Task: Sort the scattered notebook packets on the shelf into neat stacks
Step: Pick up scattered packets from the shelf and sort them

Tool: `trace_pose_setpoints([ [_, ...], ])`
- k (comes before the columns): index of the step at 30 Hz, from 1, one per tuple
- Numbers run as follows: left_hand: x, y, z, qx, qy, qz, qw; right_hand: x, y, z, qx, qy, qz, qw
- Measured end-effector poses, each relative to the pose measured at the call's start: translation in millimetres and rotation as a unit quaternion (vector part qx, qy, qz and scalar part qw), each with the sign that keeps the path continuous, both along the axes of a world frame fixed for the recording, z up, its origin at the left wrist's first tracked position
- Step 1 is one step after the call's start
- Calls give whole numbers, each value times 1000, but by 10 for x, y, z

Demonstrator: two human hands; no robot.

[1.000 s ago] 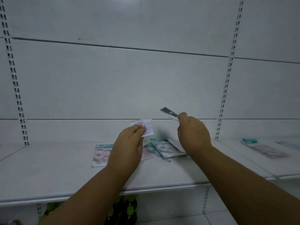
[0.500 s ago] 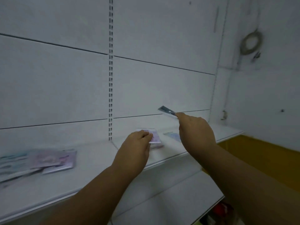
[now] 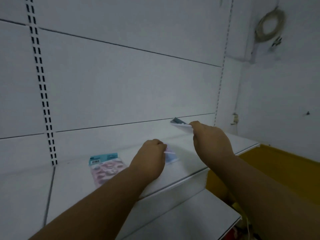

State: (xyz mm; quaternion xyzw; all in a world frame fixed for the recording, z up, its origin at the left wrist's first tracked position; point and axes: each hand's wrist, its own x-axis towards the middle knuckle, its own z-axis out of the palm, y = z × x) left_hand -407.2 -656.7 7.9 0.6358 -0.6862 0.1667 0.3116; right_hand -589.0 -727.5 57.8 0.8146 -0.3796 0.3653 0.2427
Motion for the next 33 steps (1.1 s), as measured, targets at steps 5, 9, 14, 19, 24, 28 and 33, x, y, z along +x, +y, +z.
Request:
trace_pose_setpoints([
  [5,13,-447,-59,78,41,40,995,202,-659,-66,16,26,45,999],
  [9,-54,-635,-104,122,66,96,986,384,-1053,-119,28,49,106,993],
  [14,-185,-676,-160,163,95,182,965,487,-1355,-199,45,51,219,973],
  [19,-248,-645,-114,150,201,240,938,557,-1477,-358,86,94,302,945],
  [24,-210,-610,-76,46,325,337,882,715,-1429,-443,117,150,356,915],
  [28,-206,-667,-45,33,391,327,860,738,-1350,-463,197,225,408,863],
  [33,-229,-697,-13,59,280,405,869,714,-1479,-518,272,110,412,862],
])
